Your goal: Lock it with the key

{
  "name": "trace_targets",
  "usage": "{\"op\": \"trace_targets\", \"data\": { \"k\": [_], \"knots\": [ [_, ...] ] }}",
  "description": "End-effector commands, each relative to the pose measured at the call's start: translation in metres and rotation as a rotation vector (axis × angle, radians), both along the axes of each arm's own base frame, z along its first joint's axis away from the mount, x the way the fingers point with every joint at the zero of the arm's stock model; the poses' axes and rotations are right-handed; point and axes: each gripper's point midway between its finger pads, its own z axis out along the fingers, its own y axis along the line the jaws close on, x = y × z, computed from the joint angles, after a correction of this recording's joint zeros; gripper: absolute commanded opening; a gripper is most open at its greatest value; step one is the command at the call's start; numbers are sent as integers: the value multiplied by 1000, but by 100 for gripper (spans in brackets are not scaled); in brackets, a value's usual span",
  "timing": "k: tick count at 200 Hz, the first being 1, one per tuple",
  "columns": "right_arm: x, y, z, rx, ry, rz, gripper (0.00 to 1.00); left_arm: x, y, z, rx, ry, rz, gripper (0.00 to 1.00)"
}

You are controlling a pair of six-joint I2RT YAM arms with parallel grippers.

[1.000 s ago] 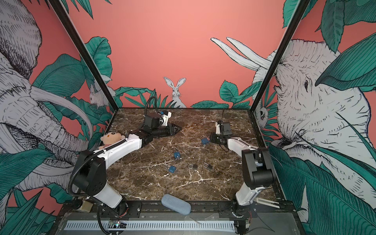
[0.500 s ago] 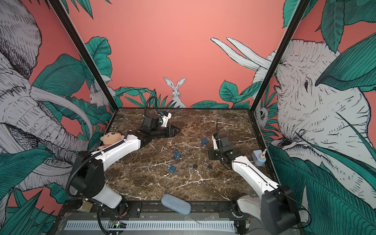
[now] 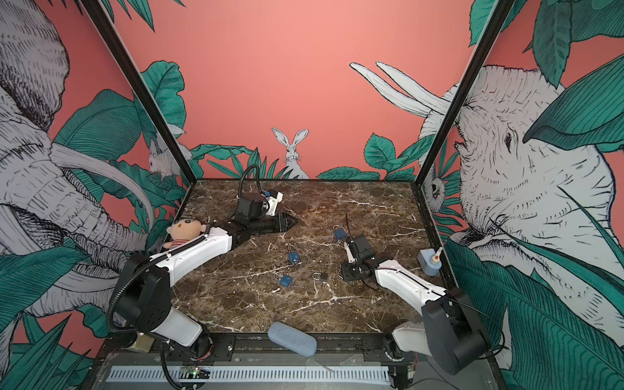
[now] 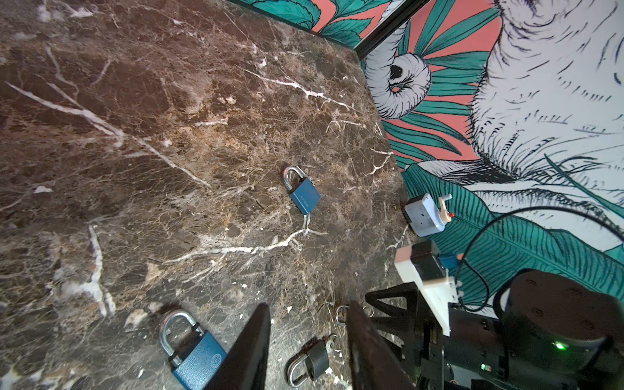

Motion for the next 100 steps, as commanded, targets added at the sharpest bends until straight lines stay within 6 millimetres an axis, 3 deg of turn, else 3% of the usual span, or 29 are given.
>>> {"op": "trace_targets", "data": {
  "k": [1,100],
  "knots": [
    [2,5,-4,5,-12,17,47,-3,4,18,-24,-39,8,40],
    [-16,11,-13,-6,39,30,50,-1,0,21,-34,-42,-2,40]
  ]
}}
